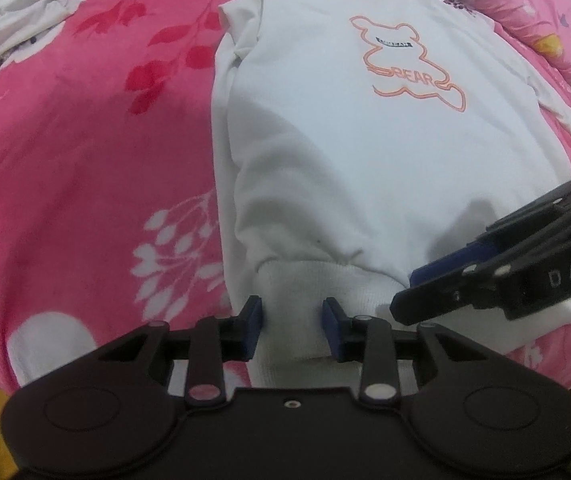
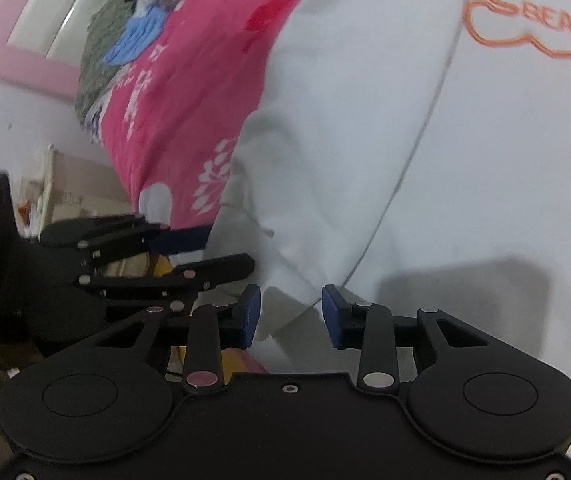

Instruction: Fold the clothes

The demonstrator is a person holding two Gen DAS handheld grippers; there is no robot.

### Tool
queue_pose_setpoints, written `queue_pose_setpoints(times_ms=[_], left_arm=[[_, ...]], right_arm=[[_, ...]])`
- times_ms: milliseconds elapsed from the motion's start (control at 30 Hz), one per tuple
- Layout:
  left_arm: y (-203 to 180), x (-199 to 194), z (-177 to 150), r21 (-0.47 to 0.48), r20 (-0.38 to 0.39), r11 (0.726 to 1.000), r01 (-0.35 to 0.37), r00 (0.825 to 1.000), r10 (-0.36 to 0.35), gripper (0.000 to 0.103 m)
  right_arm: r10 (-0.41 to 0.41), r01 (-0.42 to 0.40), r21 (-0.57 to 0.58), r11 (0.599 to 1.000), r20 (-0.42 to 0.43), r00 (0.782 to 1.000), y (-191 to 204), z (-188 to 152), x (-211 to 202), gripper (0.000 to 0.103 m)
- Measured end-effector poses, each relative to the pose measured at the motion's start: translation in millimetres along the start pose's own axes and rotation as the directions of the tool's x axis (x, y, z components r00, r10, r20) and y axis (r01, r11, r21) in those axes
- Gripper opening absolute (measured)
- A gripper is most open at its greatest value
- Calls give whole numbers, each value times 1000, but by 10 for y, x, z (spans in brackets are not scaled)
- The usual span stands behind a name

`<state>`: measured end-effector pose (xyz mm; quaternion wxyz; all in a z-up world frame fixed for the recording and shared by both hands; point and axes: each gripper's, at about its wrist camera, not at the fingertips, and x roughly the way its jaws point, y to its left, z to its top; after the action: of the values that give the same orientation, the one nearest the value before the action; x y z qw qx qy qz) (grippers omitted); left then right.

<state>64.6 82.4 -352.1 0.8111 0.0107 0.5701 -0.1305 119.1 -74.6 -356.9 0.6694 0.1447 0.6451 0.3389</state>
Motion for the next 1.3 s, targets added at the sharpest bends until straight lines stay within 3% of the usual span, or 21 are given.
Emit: queue_pose_setpoints(times_ms=[33,67,100,333,500,600,700,767,800,1033,1100,1300], left_arm=[[0,-9,1,-7,3,1000,11,1000,-10,17],[7,-29,2,-16,8,1000,18,1000,-18,9],[17,-45,3,-25,11,999,30,1000,-30,7],[71,-352,-27,-109,45,988,111,993,-107,5],[82,-320,-107,-160,10,979,128,992,-128,5],[118,-219,-138,-197,-4,972,128,991,-131,5],[183,-91,-174,-204,-29,971,122,991,-131,5],[217,-39,-186,-200,-38,972,124,990,-134,5],[231,-35,-186,-200,-38,971,129,990,-139,5],[276,-36,-200,-194,-39,969,155,985,-166,5],[267,-14,-223,-181,-49,972,153,985,-164,5],[235,-135,-200,-167,-42,967,195,978,-204,5]], right_arm=[[-2,2,0,1000,3,1000,4,-2,15,20],[-3,3,-4,1000,4,1000,11,-1,29,2],[-3,3,-5,1000,2,1000,18,1,41,0],[12,-11,-25,1000,41,999,165,-5,-262,0],[-23,22,-59,998,-21,1000,190,-74,-221,0],[-32,31,-21,999,-48,998,123,-80,-134,1],[-6,8,61,998,-48,999,33,-51,-68,6],[-1,5,92,996,-41,999,-4,-35,-19,20],[-7,11,92,996,-44,999,-9,-32,12,20],[-4,9,66,998,-71,997,99,-54,267,20],[-32,34,30,999,-78,996,143,-78,308,5],[-9,9,2,1000,-61,998,196,-132,62,3]])
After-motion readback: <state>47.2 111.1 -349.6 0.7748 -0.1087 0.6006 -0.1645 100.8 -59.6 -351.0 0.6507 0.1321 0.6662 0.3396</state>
